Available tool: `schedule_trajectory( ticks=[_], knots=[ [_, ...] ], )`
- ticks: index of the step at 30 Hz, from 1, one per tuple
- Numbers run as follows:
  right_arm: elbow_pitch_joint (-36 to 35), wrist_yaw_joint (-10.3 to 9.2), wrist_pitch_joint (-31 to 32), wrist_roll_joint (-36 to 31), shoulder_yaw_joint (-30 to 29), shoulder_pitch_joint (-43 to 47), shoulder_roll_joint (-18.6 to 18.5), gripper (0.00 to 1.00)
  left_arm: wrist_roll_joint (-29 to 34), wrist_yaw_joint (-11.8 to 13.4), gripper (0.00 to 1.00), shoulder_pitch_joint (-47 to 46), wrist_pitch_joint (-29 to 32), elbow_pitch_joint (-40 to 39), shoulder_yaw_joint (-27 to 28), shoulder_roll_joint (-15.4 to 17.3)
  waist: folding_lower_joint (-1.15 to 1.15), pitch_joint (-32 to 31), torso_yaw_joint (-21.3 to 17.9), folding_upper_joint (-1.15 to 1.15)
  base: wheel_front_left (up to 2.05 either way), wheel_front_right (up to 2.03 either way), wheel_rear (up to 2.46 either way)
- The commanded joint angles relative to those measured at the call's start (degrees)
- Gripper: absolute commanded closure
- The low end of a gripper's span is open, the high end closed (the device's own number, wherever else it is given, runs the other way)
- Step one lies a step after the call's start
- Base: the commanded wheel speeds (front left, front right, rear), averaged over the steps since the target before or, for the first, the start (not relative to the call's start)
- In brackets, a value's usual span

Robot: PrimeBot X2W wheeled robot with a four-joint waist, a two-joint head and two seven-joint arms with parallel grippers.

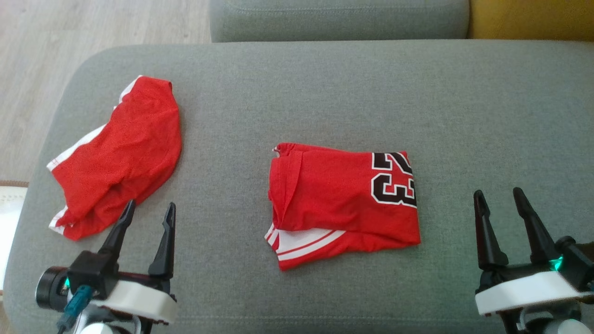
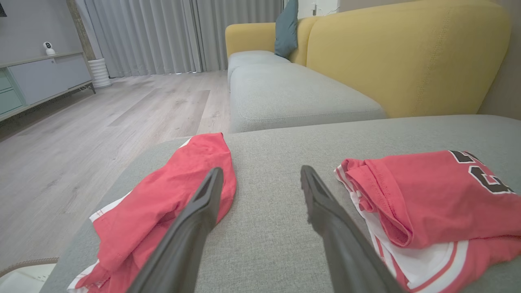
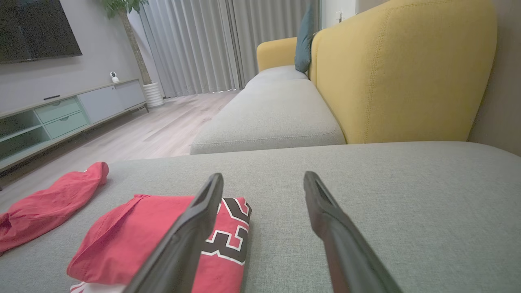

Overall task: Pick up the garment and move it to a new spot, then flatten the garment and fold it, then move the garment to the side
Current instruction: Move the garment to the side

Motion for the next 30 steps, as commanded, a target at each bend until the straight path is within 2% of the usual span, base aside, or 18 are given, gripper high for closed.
schedule_trajectory(
  ticks=[1,8,13,22,29,30],
  knots=[
    [-2.3,-0.04,-0.49,0.4,1.01,-1.55,-0.51,0.0,-0.32,0.29,0.0,-3.1,-0.55,-1.94,1.86,1.35,0.0,0.48,0.02,0.0,0.0,0.0,0.0],
    [-0.81,-0.04,-0.04,0.66,0.53,-3.71,-0.27,0.0,-0.38,-0.13,0.0,-5.9,-1.13,-2.9,1.64,1.4,0.0,4.53,0.87,0.0,0.0,0.0,0.0],
    [3.29,-0.04,1.96,0.83,1.42,-8.07,-0.13,0.0,-0.41,-0.74,0.0,-9.15,-1.8,-3.26,1.49,1.07,0.0,8.32,2.2,0.0,0.0,0.0,0.0],
    [12.38,-0.04,10.61,-0.58,3.53,-15.48,-0.01,0.0,-0.45,-2.45,0.0,-14.97,-2.62,-2.05,1.07,-0.78,0.0,13.53,5.62,0.0,0.0,0.0,0.0],
    [14.01,-0.04,16.89,-0.35,2.75,-15.82,0.04,0.0,0.33,-3.22,0.0,-16.47,-2.69,-2.72,1.6,-2.86,0.0,14.44,6.93,0.0,0.0,0.0,0.0],
    [14.05,-0.04,17.9,-0.1,2.69,-15.73,0.04,0.21,0.52,-3.39,0.0,-16.54,-2.69,-2.85,1.75,-3.15,0.0,14.48,7.03,0.0,0.0,0.0,0.0]
  ],
)
